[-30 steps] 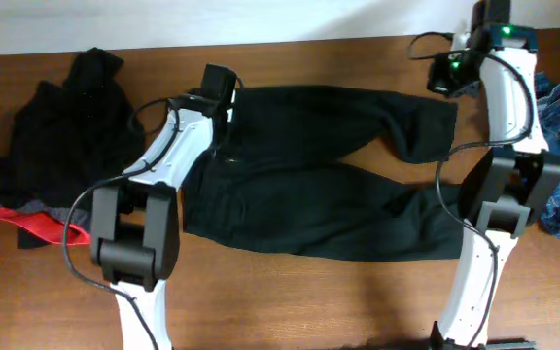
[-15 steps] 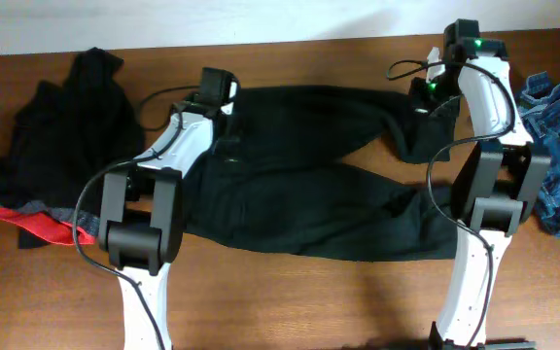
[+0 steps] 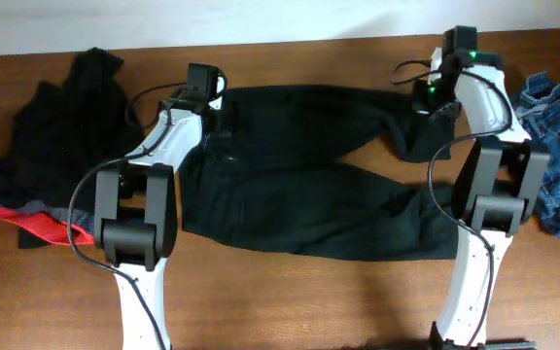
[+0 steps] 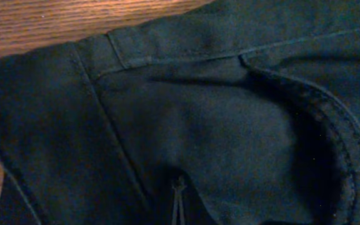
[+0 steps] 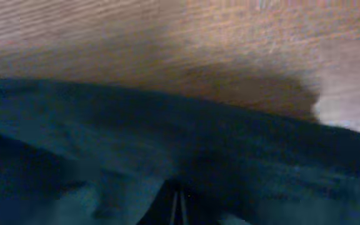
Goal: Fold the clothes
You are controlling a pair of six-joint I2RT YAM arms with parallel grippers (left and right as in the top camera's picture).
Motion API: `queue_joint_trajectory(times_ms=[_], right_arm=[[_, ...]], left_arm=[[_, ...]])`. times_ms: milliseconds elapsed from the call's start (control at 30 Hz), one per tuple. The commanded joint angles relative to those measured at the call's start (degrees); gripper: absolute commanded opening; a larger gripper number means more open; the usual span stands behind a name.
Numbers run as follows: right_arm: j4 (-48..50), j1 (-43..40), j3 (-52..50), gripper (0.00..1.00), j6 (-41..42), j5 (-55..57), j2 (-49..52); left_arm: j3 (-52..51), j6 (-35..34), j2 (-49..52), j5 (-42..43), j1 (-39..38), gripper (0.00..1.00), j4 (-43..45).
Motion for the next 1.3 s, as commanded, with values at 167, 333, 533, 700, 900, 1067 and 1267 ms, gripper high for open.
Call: queue_joint_trajectory(times_ms=[167, 333, 533, 700, 900, 1067, 1267], right_arm=[[11.9, -0.3, -3.8, 0.04, -0.4, 5.9, -0.2], [22.6, -0.4, -4.9, 0.04, -0.7, 10.3, 0.6], [28.5, -1.0, -4.9, 0.08, -0.6, 10.4, 4.3], [28.3, -1.2, -4.9, 0.10, -0.6, 8.5, 5.0], [21.7, -1.0, 1.0, 0.41, -0.6, 1.4, 4.4], [13.1, -1.0, 10.9, 0.99, -0.6, 0.3, 4.4], [-7.0, -1.0, 28.5, 0.99, -0.6, -8.2, 4.4]], left_arm=[[-1.2, 1.1, 7.4, -2.6, 1.7, 0.01, -0.9], [-1.2, 1.1, 7.6, -6.0, 1.9, 0.01, -1.9], [-1.2, 1.1, 7.7, -8.4, 3.8, 0.01, -2.5], [-1.2, 1.1, 7.7, -8.5, 7.2, 0.01, -2.8], [-1.2, 1.1, 7.7, -8.5, 12.0, 0.01, -2.9], [-1.2, 4.1, 7.6, -8.5, 13.4, 0.08, -2.9], [2.3, 6.5, 6.1, -8.7, 12.5, 0.84, -6.3]])
